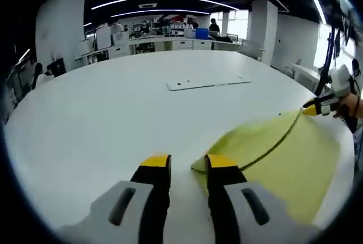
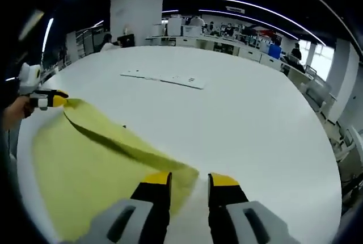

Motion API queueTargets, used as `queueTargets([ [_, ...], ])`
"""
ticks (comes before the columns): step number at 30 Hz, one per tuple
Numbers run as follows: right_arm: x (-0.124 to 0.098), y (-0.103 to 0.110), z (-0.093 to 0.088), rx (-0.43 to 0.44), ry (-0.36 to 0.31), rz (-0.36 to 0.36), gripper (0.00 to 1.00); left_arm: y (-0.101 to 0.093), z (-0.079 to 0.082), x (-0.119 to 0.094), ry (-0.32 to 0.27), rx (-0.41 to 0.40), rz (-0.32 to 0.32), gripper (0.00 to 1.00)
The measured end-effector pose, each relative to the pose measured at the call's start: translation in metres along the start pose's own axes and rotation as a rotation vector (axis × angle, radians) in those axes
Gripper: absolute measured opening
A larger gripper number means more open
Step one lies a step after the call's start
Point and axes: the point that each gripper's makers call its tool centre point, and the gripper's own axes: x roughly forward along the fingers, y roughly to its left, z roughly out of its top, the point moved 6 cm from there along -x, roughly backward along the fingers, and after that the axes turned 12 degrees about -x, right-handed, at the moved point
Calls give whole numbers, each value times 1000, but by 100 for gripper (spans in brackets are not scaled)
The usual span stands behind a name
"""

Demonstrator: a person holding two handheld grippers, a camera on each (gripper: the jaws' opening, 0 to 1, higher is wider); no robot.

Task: Fold the garment on the visible template until the final outline fits inside the template.

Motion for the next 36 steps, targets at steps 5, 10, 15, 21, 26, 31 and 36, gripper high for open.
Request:
queueTargets([
  [5,-3,1,-1,80,-7,9,22,2,0,-6,-4,11,-24,20],
  [10,-4,2,1,134,-17,17,22,10,-3,-12,-7,-17,7,13],
  [15,-3,5,-3,142,8,26,22,9,-16,-7,61,73,-34,16],
  [21,0,7,-6,157,21,33,21,-5,-20,8,86,97,-116,17],
  [26,2,6,-4,164,16,28,17,-12,-17,21,94,93,-148,16],
  [31,3,5,-5,166,16,20,8,-13,-14,31,94,82,-166,12],
  [36,4,5,-5,182,16,12,3,-13,-16,35,108,58,-157,3],
])
